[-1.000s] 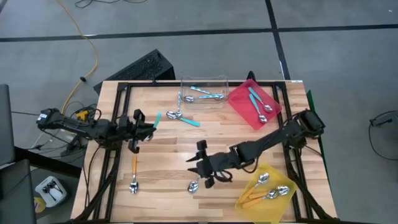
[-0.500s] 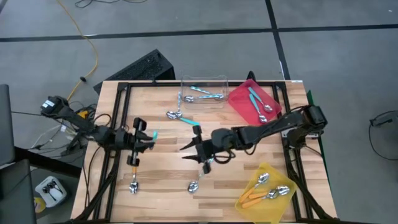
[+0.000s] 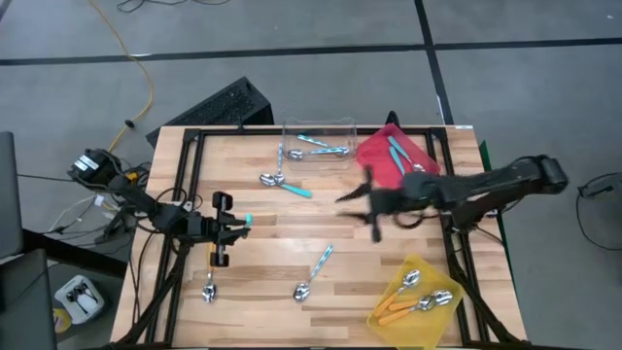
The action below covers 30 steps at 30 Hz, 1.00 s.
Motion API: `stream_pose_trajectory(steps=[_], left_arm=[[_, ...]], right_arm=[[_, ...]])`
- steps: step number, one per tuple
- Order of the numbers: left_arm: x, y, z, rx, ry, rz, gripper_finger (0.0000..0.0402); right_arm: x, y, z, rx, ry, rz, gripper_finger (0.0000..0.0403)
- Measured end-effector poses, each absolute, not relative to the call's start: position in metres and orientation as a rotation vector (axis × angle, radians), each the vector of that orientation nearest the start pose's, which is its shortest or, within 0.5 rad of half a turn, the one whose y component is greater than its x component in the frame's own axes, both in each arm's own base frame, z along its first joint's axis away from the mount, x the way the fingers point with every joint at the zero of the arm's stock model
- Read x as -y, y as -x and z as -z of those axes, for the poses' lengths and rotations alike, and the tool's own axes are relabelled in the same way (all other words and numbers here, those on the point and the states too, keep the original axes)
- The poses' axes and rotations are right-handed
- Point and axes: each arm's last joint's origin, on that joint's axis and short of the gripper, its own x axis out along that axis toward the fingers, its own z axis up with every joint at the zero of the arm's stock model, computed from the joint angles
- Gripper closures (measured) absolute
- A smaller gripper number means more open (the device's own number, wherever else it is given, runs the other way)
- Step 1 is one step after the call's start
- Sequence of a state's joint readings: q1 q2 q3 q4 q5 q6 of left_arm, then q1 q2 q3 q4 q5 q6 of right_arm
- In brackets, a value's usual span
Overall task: Sort silverware by color (type)
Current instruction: Put the blue spoon into the red bin
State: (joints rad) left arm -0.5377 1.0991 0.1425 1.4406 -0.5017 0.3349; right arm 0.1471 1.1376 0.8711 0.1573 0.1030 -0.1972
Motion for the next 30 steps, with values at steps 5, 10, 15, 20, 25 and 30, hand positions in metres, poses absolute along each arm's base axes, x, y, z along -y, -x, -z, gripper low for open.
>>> stream_pose_trajectory(steps=[5,10,15,20,25,30], left_arm=[[0.076,-0.156,-0.218,0.427,-0.082,-0.059,0.0375],[0.076,-0.17,-0.222,0.348,-0.122,-0.082,0.0375],[0.078,-0.184,-0.233,0.296,-0.166,-0.096,0.0374],[0.077,-0.189,-0.236,0.263,-0.199,-0.109,0.0374],[0.077,-0.19,-0.234,0.249,-0.174,-0.105,0.0374],[0.077,-0.19,-0.232,0.233,-0.166,-0.101,0.0374]], right_arm=[[-0.02,-0.214,-0.3,0.237,-0.002,0.012,0.0235],[-0.027,-0.223,-0.275,0.237,-0.044,-0.027,0.0235],[-0.038,-0.258,-0.267,0.186,0.047,-0.045,0.0232],[-0.053,-0.299,-0.272,0.187,0.152,-0.065,0.02],[-0.058,-0.334,-0.28,0.157,0.171,-0.064,0.0141],[-0.064,-0.364,-0.287,0.106,0.212,-0.066,0.0108]])
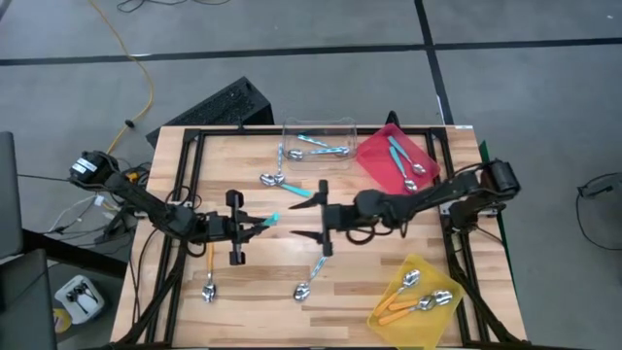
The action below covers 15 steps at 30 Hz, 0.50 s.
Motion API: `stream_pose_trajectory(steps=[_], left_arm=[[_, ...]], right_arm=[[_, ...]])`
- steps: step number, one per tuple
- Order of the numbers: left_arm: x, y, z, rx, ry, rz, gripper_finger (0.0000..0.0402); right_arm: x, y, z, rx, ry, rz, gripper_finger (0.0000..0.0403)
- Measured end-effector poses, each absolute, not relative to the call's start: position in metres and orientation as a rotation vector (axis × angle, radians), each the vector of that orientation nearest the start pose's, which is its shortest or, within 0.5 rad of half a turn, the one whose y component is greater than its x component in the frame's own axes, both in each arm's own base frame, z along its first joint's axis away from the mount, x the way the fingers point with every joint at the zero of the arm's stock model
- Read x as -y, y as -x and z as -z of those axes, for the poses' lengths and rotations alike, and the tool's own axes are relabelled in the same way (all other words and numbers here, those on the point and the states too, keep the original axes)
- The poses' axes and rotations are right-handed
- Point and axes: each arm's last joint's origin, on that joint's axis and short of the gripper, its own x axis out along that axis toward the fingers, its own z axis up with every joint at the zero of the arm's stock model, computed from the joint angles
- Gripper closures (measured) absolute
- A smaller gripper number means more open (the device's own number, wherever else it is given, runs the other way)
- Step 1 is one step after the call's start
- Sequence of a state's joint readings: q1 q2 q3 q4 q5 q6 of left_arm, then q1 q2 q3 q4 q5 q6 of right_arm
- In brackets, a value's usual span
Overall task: Sort silverware by color (type)
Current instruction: Put the blue spoon into the red bin
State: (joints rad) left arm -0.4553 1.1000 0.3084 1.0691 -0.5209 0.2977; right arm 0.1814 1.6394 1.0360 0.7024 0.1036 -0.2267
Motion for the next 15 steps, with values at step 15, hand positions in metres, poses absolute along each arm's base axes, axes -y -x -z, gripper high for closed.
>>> stream_pose_trajectory(steps=[15], left_arm=[[0.077,-0.19,-0.231,0.224,-0.164,-0.094,0.0374]], right_arm=[[-0.072,-0.418,-0.303,0.087,0.254,-0.14,0.0106]])
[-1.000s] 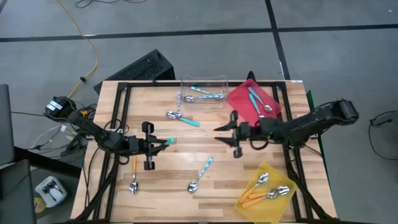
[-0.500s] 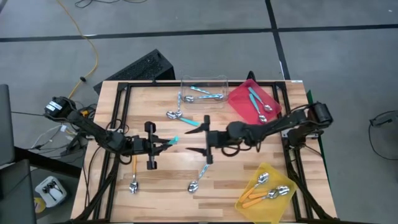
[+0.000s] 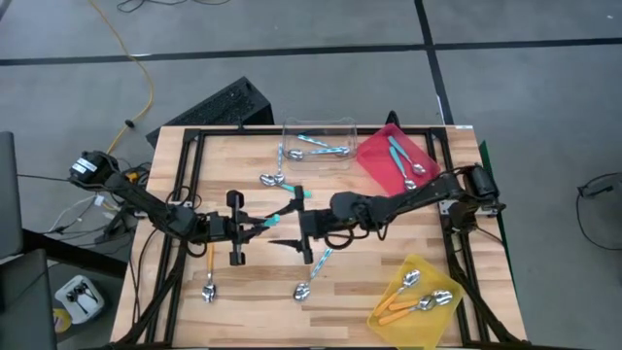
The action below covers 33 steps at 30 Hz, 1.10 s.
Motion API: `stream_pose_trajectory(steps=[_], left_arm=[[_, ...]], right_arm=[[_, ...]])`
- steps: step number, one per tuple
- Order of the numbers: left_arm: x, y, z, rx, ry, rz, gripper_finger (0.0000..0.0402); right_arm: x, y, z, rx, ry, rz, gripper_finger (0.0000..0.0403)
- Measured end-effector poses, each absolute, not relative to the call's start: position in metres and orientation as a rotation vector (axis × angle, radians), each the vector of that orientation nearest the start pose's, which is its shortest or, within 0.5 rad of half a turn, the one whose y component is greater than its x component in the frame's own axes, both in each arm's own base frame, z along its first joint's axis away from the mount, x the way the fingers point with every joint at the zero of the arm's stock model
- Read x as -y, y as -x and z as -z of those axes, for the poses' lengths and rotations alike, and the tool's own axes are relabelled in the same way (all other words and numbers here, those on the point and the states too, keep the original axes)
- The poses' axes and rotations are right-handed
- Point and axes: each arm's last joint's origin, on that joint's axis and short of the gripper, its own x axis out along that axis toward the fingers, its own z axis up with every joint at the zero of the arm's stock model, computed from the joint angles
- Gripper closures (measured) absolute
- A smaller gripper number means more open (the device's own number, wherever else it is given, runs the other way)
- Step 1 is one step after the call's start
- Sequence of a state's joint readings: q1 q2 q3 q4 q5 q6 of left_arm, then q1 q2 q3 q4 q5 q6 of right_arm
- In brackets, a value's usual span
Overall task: Sort silverware by color (type)
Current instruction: Put the blue spoon into the red bin
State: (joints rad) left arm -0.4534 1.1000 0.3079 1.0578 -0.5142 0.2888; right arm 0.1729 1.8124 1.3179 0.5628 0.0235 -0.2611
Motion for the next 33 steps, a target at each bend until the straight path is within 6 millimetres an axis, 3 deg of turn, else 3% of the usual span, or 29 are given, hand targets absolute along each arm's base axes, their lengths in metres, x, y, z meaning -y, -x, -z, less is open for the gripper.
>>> stream_pose_trajectory(steps=[7,12,25,33], left_arm=[[0.077,-0.19,-0.231,0.221,-0.168,-0.094,0.0374],[0.077,-0.19,-0.23,0.215,-0.174,-0.099,0.0374],[0.077,-0.19,-0.23,0.215,-0.186,-0.102,0.0374],[0.077,-0.19,-0.23,0.214,-0.185,-0.101,0.0362]], right_arm=[[-0.072,-0.426,-0.304,0.091,0.26,-0.134,0.0113],[-0.072,-0.425,-0.304,0.082,0.257,-0.137,0.0139],[-0.062,-0.426,-0.302,0.04,0.183,-0.115,0.0313],[-0.062,-0.426,-0.301,0.026,0.164,-0.115,0.0312]])
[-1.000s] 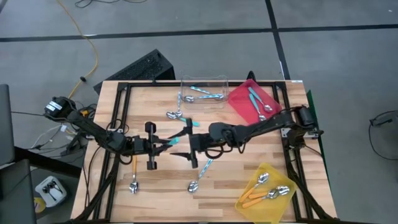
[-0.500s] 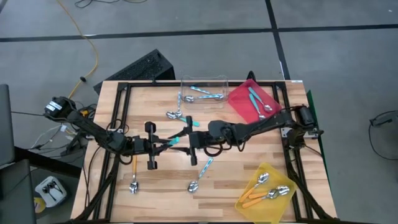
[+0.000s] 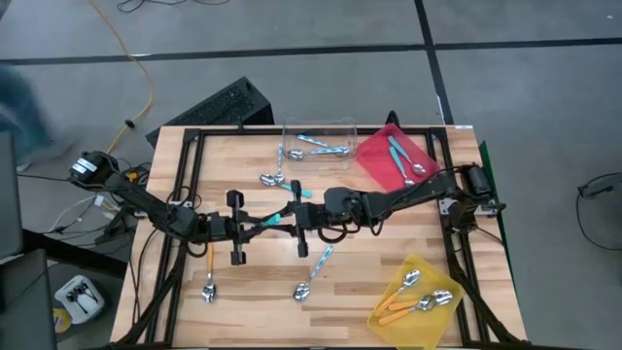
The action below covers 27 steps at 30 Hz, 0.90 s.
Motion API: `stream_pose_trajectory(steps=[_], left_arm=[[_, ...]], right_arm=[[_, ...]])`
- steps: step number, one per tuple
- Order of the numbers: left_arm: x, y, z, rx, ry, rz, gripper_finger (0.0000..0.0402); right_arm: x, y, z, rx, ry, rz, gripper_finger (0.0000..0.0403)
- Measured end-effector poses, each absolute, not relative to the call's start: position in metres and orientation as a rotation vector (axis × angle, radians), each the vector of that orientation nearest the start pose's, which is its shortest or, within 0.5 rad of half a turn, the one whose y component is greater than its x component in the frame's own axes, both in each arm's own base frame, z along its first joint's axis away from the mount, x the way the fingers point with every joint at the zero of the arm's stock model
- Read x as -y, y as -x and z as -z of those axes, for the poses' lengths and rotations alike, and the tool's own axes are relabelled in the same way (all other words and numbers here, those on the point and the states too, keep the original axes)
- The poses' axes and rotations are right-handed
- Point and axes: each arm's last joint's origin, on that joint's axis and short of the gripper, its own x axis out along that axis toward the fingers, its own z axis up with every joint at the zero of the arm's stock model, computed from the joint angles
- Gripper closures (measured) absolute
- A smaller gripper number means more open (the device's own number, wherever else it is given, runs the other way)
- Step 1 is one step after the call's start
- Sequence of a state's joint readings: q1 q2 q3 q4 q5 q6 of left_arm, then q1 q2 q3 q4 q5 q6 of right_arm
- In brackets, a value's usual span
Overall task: Sort silverware by color (type)
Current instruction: Put the blue spoon into the red bin
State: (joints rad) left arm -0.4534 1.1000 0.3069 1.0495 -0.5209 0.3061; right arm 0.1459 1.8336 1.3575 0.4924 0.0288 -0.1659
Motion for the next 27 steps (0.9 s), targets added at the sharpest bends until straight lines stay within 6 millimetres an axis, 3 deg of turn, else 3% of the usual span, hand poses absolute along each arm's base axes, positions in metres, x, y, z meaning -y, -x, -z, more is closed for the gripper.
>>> stream_pose_trajectory(steps=[11,14,20,27], left_arm=[[0.075,-0.192,-0.229,0.163,-0.153,-0.172,0.0249],[0.076,-0.195,-0.233,0.124,-0.136,-0.195,0.0225],[0.079,-0.199,-0.253,0.047,-0.174,-0.184,0.0213],[0.082,-0.2,-0.279,-0.033,-0.176,-0.168,0.0212]], right_arm=[[-0.061,-0.424,-0.301,-0.006,0.159,-0.118,0.0312],[-0.058,-0.415,-0.31,-0.036,0.177,-0.117,0.0312],[-0.048,-0.392,-0.338,-0.088,0.212,-0.078,0.0312],[-0.035,-0.355,-0.349,-0.334,0.287,0.067,0.0312]])
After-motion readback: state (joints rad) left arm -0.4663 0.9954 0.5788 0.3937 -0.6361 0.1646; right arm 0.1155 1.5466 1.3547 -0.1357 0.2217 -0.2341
